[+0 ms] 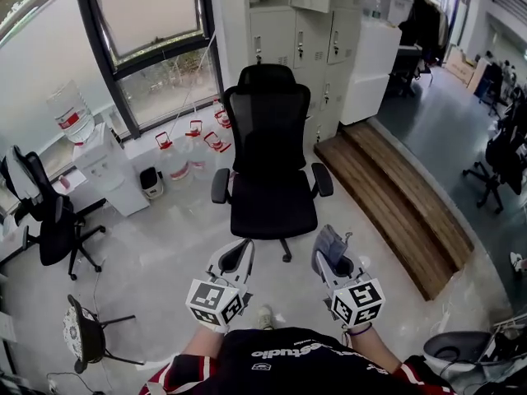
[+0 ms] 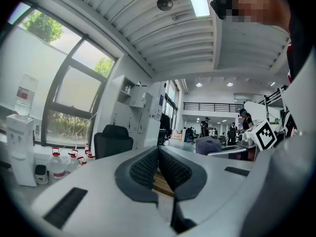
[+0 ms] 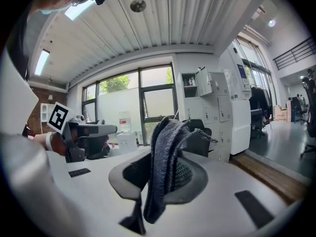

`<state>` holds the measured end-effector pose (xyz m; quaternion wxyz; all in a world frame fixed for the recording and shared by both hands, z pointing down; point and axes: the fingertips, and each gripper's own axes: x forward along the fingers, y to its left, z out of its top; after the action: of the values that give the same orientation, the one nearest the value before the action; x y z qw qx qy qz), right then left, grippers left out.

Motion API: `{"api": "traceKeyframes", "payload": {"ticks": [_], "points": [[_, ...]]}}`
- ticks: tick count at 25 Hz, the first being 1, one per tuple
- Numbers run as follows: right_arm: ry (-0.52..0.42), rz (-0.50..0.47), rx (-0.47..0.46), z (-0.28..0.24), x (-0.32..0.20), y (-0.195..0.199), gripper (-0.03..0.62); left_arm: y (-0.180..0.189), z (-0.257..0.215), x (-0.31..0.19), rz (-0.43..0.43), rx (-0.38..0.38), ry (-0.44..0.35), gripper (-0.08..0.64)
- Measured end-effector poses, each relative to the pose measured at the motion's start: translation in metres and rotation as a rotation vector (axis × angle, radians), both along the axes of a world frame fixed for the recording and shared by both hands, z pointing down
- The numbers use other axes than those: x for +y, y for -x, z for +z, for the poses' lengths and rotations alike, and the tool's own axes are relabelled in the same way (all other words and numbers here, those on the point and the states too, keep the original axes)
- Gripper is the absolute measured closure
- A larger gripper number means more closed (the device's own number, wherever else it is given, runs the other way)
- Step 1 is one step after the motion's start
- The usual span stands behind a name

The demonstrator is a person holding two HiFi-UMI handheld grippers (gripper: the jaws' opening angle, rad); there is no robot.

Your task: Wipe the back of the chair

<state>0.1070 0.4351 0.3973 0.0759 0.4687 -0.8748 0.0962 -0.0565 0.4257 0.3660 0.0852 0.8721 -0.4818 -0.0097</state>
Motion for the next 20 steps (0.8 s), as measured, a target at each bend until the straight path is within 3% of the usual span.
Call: {"api": "traceKeyframes", "payload": {"ticks": [10,20], "points": [[-0.009,-0.001,0.024,-0.019,-0.098,0.059,0.514,0.05,-0.012,-0.099,0.027,0.031,0.002,0.535],[0.037,-0.026,0.036,-0.009,-0.152,0.065,0.514,0.056,0.001,-0.155,0.004,0.056,0.04,0.535]]}}
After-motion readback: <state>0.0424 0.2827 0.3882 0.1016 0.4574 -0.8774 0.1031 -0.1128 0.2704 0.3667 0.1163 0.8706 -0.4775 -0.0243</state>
